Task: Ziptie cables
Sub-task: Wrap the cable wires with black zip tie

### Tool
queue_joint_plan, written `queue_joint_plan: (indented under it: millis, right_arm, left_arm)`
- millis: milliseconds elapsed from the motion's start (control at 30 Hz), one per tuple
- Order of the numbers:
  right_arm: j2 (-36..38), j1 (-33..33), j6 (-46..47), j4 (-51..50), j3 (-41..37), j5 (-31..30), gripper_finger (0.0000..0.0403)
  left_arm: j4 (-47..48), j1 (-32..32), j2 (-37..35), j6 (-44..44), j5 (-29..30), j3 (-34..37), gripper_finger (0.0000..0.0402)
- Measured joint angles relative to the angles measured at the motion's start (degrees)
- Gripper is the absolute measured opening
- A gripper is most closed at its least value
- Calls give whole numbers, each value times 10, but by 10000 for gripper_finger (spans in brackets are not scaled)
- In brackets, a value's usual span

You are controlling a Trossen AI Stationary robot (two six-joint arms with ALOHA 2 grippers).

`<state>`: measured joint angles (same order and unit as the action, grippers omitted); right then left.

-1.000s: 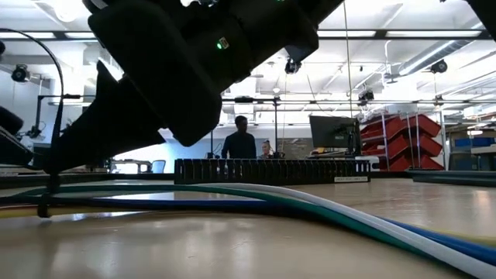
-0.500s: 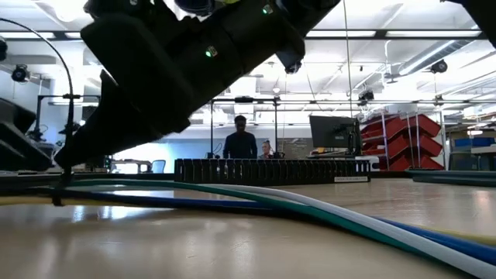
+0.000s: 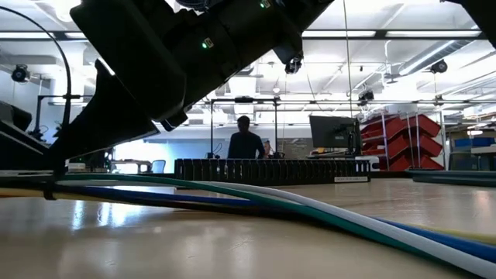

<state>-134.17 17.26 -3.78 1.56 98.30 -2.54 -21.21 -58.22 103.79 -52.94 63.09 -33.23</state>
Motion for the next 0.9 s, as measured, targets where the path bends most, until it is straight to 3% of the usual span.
queue_joint_plan:
  millis: [533, 733, 900]
  right_arm:
    - [0, 1, 1, 1, -1, -2, 0]
    - [-1, 1, -6, 2, -1, -2, 0]
    - [-1, 1, -21, -8, 9, -8, 0]
  left_arm:
    - [1, 43, 1, 13, -39, -7, 55]
    - [2, 44, 1, 7, -57, -7, 11]
    - [4, 46, 0, -28, -60, 3, 6]
